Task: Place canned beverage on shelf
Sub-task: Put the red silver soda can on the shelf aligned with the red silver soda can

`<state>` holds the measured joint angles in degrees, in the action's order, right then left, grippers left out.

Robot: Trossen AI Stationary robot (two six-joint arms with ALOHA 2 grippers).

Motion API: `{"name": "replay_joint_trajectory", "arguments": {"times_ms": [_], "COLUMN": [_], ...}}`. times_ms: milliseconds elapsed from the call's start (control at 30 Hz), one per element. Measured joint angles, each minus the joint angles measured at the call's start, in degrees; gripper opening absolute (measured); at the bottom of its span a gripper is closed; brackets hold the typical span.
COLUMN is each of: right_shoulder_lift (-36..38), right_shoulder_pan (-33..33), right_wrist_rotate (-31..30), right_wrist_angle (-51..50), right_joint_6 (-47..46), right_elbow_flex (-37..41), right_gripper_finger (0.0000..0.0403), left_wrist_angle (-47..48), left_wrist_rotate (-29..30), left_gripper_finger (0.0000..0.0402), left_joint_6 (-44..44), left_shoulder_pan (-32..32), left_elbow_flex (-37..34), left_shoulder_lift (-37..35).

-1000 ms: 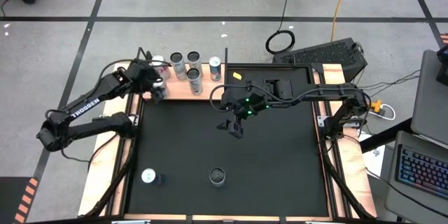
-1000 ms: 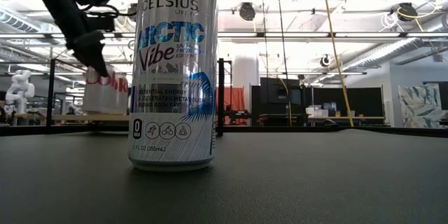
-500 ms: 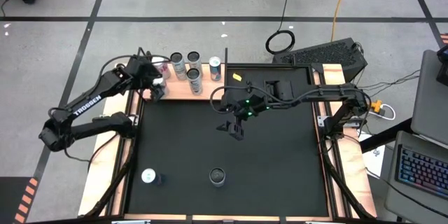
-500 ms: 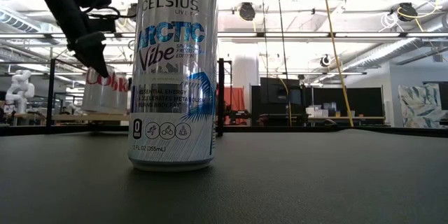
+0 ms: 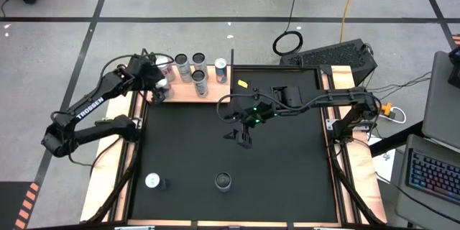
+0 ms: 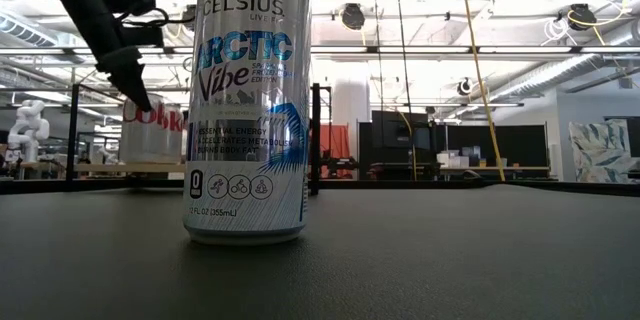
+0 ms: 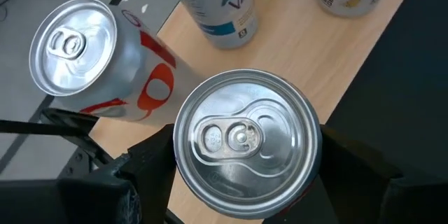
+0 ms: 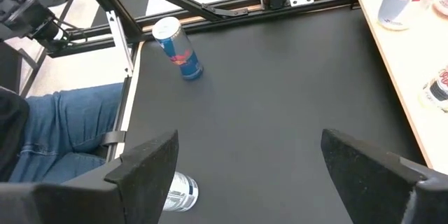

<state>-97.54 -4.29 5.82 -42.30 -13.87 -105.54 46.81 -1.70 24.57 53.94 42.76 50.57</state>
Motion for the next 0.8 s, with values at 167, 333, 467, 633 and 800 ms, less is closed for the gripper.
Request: {"name": "replay_joint_trajectory", "arguments": {"times_ms": [167, 333, 467, 633, 800], "right_shoulder_lift": [0.00, 0.00, 0.00, 0.00, 0.00], "right_shoulder_pan": [0.00, 0.00, 0.00, 0.00, 0.00], "right_wrist_rotate": [-0.02, -0.02, -0.02, -0.02, -0.02], "right_wrist_angle": [0.00, 0.00, 0.00, 0.00, 0.00], "right_joint_6": [0.00, 0.00, 0.00, 0.00, -0.02], "right_elbow_flex": [0.02, 0.02, 0.02, 0.02, 0.02], "right_gripper_finger": [0.0329, 0.0329, 0.0329, 0.0329, 0.0329], "left_wrist_angle": [0.48, 0.91, 1.35, 1.50, 1.61], "left_wrist_rotate": [-0.87, -2.57, -2.80, -3.23, -4.29], "left_gripper_finger": [0.0283, 0.0283, 0.0283, 0.0283, 0.0284], "left_joint_6": [5.15, 11.69, 13.34, 13.49, 13.09], "left_shoulder_pan": [0.10, 0.15, 0.22, 1.24, 2.03], "left_elbow_flex": [0.07, 0.07, 0.09, 0.09, 0.04], "left_shoulder_lift": [-0.01, 0.00, -0.02, -0.02, -0.01]}}
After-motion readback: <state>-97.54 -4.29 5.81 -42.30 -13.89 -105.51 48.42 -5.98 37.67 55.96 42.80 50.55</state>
